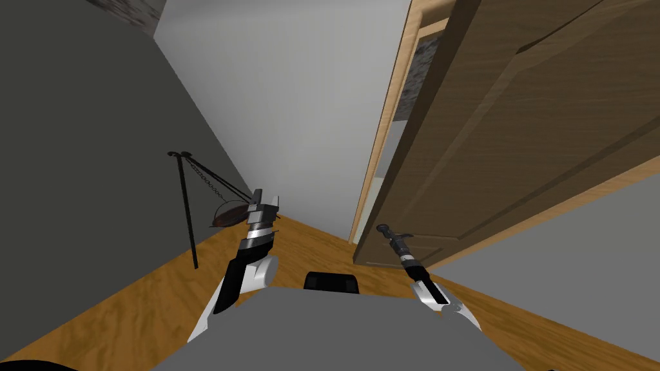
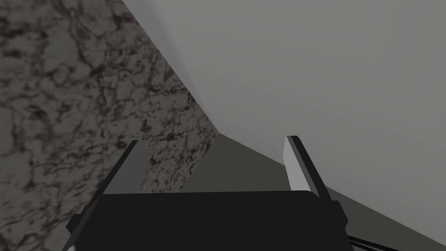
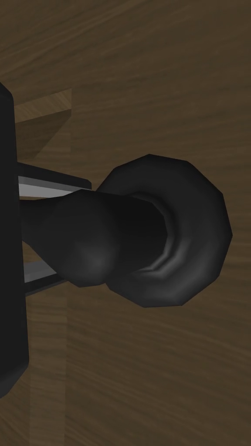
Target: Pull the door open
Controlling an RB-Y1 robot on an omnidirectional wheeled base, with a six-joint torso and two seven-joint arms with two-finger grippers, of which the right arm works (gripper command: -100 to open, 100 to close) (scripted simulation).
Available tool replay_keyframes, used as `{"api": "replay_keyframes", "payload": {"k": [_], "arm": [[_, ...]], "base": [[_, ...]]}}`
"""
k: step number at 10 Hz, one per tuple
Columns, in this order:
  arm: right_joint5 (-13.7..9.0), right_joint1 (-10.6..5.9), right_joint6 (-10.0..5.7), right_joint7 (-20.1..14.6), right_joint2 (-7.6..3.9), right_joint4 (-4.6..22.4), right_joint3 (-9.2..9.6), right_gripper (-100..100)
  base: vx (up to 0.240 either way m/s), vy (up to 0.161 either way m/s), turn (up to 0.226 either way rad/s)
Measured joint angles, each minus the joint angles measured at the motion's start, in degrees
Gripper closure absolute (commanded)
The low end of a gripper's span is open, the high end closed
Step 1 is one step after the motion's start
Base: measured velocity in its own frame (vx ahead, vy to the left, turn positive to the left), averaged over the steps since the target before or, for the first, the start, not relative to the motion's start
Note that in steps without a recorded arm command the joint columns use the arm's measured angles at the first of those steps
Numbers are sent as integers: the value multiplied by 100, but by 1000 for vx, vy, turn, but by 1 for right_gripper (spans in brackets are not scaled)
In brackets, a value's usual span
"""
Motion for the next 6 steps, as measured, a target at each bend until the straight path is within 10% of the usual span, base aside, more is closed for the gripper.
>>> {"api": "replay_keyframes", "payload": {"k": [6], "arm": [[-10,435,-567,-287,-351,-113,333,100]], "base": [[-170,-70,100]]}}
